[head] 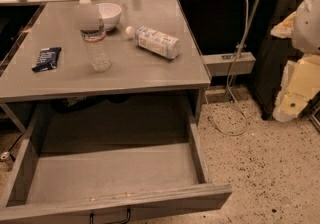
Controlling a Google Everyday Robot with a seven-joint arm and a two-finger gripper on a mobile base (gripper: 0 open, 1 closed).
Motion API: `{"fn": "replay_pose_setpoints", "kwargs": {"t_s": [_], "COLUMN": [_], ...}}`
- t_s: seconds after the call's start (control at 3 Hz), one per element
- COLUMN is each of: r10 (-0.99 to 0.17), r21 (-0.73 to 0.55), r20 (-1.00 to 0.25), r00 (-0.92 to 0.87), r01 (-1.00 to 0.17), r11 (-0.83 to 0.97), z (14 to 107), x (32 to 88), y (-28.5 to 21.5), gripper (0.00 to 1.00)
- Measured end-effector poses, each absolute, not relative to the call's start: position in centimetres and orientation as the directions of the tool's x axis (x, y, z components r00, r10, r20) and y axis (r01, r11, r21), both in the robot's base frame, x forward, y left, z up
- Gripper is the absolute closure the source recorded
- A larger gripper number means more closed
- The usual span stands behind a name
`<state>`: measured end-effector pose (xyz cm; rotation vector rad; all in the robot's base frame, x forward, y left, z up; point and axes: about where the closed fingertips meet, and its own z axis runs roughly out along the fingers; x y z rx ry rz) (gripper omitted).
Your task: Place water bottle into top drawer
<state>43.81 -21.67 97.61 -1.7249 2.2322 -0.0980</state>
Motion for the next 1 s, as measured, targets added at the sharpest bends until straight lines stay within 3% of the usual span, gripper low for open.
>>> {"fn": "replay_pose_setpoints", "kwargs": {"t_s": [1.0], "r10": [-0.967], "r21": [-0.203], "r20": [-0.199], "r00": [-0.161], "r01": [-0.958], "r11": [0.202], "z": [95.5], "x": [46.1], "y": [-17.5], "gripper": [0.00]}}
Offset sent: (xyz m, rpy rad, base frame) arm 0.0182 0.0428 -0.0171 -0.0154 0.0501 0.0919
